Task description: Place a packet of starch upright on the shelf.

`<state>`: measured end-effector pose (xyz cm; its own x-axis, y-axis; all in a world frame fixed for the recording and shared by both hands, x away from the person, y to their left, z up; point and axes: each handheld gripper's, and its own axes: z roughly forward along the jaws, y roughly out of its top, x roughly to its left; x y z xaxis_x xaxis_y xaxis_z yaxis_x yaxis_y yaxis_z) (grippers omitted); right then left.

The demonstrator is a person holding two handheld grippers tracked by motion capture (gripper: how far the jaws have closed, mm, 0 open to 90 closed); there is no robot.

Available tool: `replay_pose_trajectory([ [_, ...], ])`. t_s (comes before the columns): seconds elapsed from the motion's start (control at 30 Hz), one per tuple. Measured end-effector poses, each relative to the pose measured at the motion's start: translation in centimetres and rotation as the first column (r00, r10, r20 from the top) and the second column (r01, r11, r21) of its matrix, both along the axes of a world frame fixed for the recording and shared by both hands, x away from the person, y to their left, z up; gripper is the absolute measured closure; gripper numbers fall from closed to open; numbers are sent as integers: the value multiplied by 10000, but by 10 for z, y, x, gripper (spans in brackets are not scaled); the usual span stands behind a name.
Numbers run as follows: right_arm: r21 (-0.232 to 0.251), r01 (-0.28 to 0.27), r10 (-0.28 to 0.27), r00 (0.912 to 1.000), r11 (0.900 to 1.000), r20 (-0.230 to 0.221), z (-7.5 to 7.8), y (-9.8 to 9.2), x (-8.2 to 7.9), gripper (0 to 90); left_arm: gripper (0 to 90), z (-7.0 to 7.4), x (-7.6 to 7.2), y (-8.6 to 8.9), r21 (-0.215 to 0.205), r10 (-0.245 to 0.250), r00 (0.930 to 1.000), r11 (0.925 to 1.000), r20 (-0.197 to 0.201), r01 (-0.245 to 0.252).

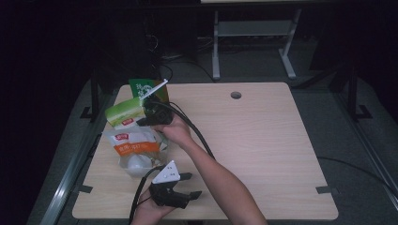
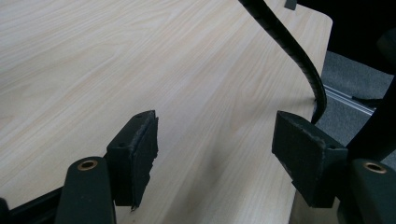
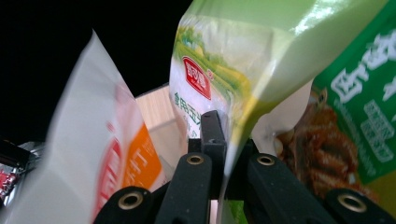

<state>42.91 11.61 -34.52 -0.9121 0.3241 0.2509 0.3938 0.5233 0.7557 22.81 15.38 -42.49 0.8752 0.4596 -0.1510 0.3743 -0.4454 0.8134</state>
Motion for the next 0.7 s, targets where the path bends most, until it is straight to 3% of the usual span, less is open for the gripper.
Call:
replay_pose_trajectory([
  [0.2,151,22,-18,9997,9999,-237,-15,-11,1,880,309,-1,0,-1,15,-35,10000,10000,-13,35],
  [0.3,-385,-227,232,9996,9990,131,-15,-14,-2,877,309,-1,0,-2,66,-72,10000,10000,-4,72],
  [0.43,-876,-319,331,9994,9956,126,-21,-21,-3,875,309,-1,0,-2,70,-53,10000,10000,-21,53],
  [0.57,-1066,-286,278,9996,9939,-88,-31,-30,-3,881,309,-2,0,-3,107,-50,10000,9999,-46,50],
  [0.7,-899,-202,179,9995,9957,-259,-35,-35,-3,882,309,-3,0,-3,168,-69,10000,9998,-32,69],
])
